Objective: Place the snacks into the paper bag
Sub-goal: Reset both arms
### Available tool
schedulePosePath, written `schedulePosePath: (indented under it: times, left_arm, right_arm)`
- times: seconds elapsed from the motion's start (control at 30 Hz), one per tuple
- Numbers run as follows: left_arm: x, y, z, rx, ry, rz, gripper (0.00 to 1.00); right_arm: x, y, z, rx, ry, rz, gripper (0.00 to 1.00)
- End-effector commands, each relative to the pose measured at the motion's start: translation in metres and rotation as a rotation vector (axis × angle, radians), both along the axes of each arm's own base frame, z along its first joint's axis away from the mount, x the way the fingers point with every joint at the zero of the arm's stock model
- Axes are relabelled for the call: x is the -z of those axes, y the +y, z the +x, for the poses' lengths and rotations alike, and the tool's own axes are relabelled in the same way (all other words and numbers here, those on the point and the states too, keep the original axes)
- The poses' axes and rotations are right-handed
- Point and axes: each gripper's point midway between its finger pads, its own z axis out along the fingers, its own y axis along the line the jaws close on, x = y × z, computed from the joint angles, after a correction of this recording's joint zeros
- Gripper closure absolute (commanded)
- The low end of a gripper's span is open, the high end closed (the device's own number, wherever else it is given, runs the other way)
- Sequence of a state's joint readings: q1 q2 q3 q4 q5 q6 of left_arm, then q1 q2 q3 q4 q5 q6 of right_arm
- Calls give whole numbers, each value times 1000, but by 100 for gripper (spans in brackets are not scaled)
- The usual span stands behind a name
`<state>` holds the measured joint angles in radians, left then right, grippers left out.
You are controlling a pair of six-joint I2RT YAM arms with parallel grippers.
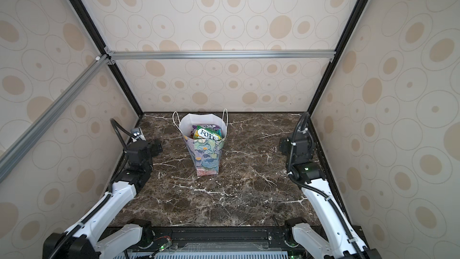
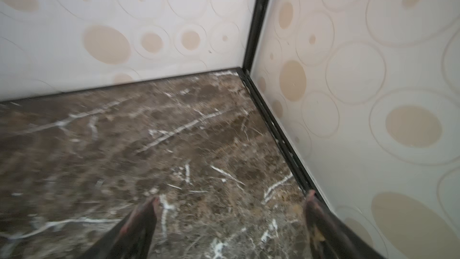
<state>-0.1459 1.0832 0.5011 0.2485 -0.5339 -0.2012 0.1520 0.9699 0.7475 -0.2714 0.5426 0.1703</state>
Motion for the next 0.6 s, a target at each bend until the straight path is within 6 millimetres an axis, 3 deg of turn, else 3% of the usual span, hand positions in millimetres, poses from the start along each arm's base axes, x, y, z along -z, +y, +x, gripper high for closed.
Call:
schedulePosePath:
  times: [0.0, 0.1, 0.23, 0.4, 0.47, 0.57]
  left_arm:
    - [-3, 23, -2, -110, -188, -26, 0]
    - [19, 18, 3, -28, -189, -10, 0]
    - [28, 8, 6, 65, -218, 54, 0]
    - [26, -7, 9, 183, -295, 26, 0]
    - [34, -11, 12, 203, -307, 23, 0]
    - [49, -27, 38, 302, -213, 31, 0]
  right_arm:
    - [39, -12, 8, 60, -71, -10, 2]
    - [72, -8, 18, 29, -61, -6, 2]
    - [103, 12, 44, -96, -74, 25, 2]
    - [99, 30, 77, -234, -119, -7, 2]
    - [113, 27, 78, -237, -98, 38, 2]
    - [118, 36, 72, -318, -234, 26, 1]
